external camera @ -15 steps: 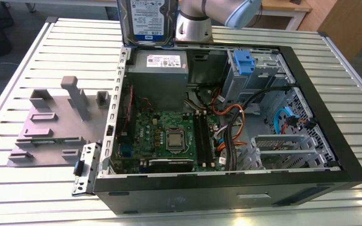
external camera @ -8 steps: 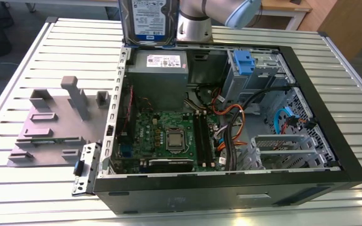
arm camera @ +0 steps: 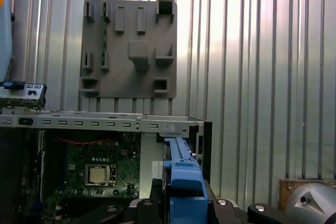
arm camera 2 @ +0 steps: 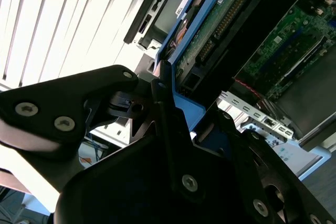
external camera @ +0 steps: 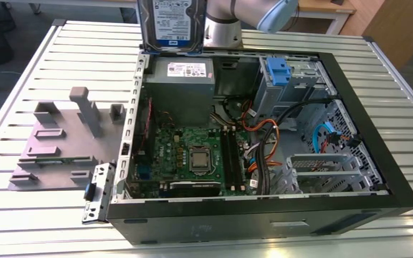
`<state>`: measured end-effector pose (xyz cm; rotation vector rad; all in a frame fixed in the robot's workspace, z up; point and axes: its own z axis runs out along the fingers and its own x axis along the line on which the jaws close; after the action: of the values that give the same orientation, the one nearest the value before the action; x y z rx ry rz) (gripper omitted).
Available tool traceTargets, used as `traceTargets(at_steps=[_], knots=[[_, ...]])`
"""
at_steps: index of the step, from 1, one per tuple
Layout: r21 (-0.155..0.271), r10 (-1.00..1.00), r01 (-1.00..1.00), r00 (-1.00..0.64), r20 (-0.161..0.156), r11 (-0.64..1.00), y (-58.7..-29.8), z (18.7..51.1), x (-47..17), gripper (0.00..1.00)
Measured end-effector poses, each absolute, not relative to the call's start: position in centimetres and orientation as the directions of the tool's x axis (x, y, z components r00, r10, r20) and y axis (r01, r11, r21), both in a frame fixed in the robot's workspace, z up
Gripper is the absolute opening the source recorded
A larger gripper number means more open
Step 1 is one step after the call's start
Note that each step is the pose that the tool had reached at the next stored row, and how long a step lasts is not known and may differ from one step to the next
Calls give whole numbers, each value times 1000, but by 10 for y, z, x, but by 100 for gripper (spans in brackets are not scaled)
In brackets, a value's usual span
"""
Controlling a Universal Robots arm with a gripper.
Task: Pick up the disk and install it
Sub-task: 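Pick up the disk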
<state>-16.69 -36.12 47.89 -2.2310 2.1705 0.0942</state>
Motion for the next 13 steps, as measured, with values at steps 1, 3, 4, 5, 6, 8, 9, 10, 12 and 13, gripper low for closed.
traceTargets(at_steps=[1, 3, 4, 5, 6, 8, 9, 10, 12, 13], knots=[[22, -998, -999, 27, -63, -28, -361, 479, -167, 37], [23, -998, -999, 27, -62, -28, -361, 479, -166, 37], [22, -998, -999, 27, -63, -28, -361, 479, -165, 37], [22, -998, -999, 27, -63, -28, -361, 479, -165, 37], [22, -998, -999, 27, -63, -28, -361, 479, -164, 37], [22, -998, -999, 27, -63, -28, -361, 479, -164, 37], [22, -998, -999, 27, -63, -28, -361, 479, -163, 37], [22, -998, -999, 27, -63, -28, -361, 479, -163, 37], [22, -998, -999, 27, -63, -28, -361, 479, -162, 37], [22, -998, -999, 27, -63, -28, -361, 479, -161, 37]])
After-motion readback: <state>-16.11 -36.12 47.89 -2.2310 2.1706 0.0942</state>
